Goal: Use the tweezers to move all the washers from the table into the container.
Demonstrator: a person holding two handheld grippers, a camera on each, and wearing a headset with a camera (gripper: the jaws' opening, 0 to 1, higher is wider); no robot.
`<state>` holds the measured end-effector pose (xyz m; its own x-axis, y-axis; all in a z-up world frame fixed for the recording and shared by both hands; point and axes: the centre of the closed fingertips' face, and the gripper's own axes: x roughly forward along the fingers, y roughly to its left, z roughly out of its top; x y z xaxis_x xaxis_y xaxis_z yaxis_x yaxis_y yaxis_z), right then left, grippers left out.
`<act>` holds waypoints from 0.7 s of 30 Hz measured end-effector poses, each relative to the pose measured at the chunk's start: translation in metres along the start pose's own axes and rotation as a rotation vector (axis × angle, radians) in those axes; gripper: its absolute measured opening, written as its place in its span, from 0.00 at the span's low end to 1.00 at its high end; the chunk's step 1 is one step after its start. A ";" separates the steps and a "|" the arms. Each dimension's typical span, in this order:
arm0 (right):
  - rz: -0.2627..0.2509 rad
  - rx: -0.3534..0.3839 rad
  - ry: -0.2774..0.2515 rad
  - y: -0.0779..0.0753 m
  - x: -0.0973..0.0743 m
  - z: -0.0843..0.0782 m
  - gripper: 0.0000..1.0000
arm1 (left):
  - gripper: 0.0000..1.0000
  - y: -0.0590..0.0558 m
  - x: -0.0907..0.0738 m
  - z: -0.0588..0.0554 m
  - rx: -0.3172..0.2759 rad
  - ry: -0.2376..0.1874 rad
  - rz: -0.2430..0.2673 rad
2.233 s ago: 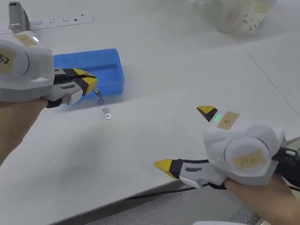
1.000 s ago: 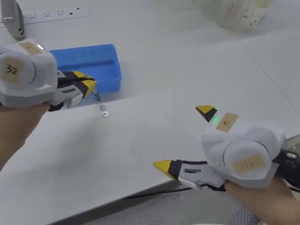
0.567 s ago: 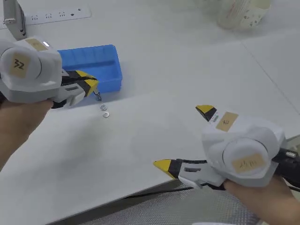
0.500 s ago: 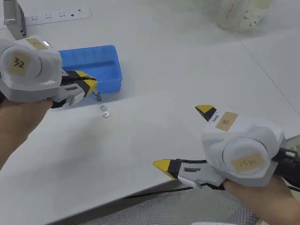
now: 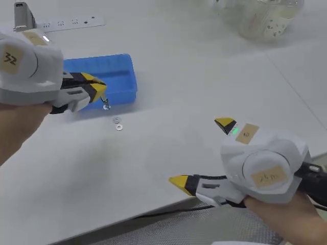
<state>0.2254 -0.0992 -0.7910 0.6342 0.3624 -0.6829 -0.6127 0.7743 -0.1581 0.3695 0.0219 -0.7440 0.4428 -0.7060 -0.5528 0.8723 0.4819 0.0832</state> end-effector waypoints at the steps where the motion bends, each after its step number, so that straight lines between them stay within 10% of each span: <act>1: 0.000 -0.001 0.000 0.000 0.000 0.000 0.84 | 0.00 0.000 -0.002 0.000 0.003 0.000 0.002; 21: -0.014 -0.006 0.009 -0.002 0.001 -0.002 0.84 | 0.00 0.014 -0.020 0.020 0.065 -0.024 0.015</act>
<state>0.2261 -0.1013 -0.7927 0.6383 0.3471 -0.6871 -0.6069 0.7760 -0.1718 0.3771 0.0325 -0.7151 0.4605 -0.7115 -0.5307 0.8766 0.4586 0.1459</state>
